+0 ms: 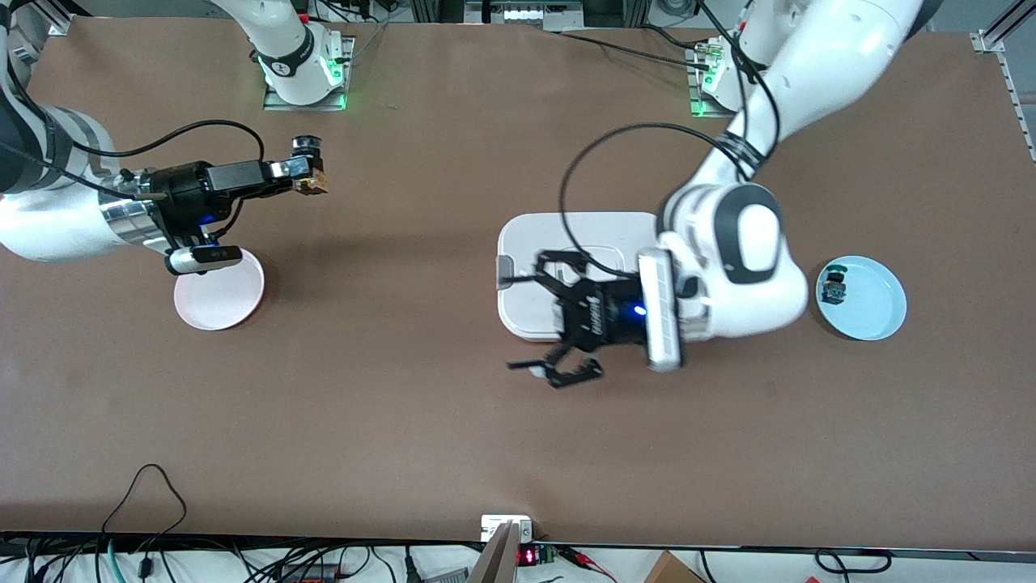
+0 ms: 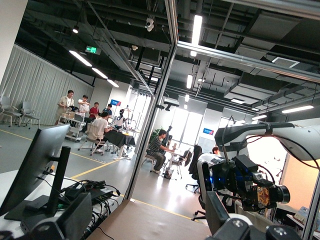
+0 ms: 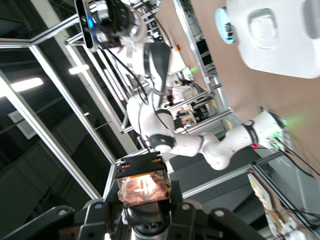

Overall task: Transfer orange switch to right arm and place
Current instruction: 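Open the left gripper and withdraw it while the right gripper holds the switch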

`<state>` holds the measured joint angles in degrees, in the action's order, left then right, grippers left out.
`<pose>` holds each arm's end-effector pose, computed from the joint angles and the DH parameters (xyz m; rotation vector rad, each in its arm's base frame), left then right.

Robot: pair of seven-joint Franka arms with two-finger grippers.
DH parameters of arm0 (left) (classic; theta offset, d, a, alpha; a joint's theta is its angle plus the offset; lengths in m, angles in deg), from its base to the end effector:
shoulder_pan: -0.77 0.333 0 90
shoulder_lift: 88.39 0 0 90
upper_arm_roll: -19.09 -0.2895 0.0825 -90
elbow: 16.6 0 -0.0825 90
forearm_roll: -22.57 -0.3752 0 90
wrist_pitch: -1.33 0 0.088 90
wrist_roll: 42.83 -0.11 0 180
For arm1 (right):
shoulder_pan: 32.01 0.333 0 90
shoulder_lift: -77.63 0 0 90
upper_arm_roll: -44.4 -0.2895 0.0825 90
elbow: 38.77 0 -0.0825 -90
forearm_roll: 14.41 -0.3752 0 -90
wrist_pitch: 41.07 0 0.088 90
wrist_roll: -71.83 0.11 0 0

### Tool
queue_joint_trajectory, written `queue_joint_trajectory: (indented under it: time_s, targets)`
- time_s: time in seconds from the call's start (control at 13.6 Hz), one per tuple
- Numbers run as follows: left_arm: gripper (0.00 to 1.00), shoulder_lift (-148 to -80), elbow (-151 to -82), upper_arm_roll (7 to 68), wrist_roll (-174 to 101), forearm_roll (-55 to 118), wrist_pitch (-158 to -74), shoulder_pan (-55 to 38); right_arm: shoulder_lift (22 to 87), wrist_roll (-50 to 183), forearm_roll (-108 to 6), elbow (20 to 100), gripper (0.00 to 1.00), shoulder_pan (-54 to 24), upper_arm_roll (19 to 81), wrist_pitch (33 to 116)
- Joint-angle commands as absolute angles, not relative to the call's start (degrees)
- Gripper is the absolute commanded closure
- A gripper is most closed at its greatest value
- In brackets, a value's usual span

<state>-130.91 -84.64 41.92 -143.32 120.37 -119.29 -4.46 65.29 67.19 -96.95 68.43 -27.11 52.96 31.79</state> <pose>0.6929 -0.3115 0.4366 1.2769 -0.7897 1.1818 0.5529 0.1002 0.4418 -1.5849 0.1536 0.5637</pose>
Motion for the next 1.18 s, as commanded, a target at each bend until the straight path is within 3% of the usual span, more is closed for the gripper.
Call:
queue_joint_trajectory:
  time_s: [0.0, 0.22, 0.37, 0.66, 0.96, 1.1]
  targets:
    - [0.0, -133.8, -85.8, 42.9, -144.0, 119.5, -109.1, 2.4, 66.2, 64.8, -90.9, 68.5, 0.91, -29.3, 52.7, 30.3]
    - [0.0, -141.7, -85.1, 42.6, -145.5, 113.9, -97.9, 8.0, 66.6, 58.9, -79.6, 68.5, 0.91, -31.0, 52.7, 29.0]
    - [0.0, -142.6, -85.4, 40.5, -146.4, 107.7, -93.5, 11.2, 66.6, 55.2, -72.2, 68.5, 0.91, -31.5, 52.7, 29.2]
    - [0.0, -142.3, -85.3, 37.6, -146.4, 93.5, -92.2, 20.9, 67.3, 46.8, -55.0, 68.4, 0.91, -31.5, 52.7, 31.2]
    - [0.0, -141.1, -84.4, 37.5, -146.1, 77.2, -92.4, 27.8, 67.6, 35.0, -34.3, 68.5, 0.91, -31.4, 52.7, 40.5]
    - [0.0, -140.9, -78.6, 35.5, -145.7, 66.1, -93.1, 28.7, 67.6, 31.5, -26.9, 68.9, 0.91, -31.1, 52.7, 45.7]
